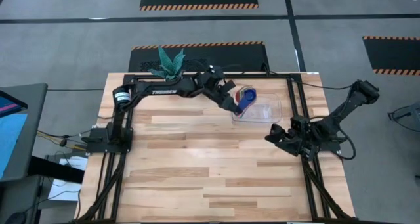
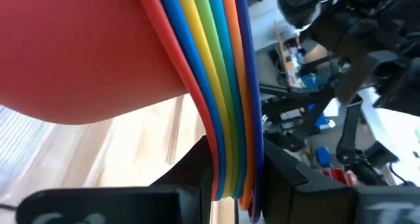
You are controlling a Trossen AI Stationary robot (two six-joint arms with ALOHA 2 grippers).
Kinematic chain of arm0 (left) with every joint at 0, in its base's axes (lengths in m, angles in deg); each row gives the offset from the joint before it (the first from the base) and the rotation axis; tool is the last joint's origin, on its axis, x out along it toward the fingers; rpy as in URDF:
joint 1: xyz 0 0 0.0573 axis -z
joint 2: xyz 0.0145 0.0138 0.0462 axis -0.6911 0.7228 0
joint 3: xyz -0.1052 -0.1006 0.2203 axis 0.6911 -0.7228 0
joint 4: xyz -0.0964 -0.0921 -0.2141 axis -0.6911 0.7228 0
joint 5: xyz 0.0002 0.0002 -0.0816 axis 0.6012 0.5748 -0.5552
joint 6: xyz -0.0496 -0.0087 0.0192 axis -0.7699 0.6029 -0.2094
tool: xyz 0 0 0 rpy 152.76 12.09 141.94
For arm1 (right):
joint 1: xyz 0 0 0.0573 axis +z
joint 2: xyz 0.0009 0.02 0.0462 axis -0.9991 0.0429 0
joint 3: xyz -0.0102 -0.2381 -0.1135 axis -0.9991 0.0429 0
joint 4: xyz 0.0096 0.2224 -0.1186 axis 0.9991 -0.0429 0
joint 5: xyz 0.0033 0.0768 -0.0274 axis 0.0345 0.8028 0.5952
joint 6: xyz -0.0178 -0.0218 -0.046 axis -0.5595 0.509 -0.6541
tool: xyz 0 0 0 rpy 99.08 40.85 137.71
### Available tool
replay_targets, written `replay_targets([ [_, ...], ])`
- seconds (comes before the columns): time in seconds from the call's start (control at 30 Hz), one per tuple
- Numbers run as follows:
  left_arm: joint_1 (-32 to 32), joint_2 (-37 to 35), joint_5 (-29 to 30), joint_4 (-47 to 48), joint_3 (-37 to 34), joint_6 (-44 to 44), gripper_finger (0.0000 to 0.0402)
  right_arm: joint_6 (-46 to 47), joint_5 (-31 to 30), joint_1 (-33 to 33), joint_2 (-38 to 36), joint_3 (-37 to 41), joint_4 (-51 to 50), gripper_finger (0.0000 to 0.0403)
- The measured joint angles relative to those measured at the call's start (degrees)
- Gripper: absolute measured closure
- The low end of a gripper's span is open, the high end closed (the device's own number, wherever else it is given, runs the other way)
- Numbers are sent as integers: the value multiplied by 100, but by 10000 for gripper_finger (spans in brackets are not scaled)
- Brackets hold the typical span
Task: Nest measuring cups in basket
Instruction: Put the nested measuring cups into the transparent bin
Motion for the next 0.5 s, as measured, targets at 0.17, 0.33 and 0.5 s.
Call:
replay_targets([
  [0.17,-53,572,-385,25,337,-152,333,2,-130,-6,0,-1,33,153],
  [0.33,-40,1204,-877,65,1285,-327,333,52,-161,4,0,-1,33,153],
  [0.5,-59,1943,-1173,225,2592,-567,333,55,-265,4,0,-1,31,153],
])
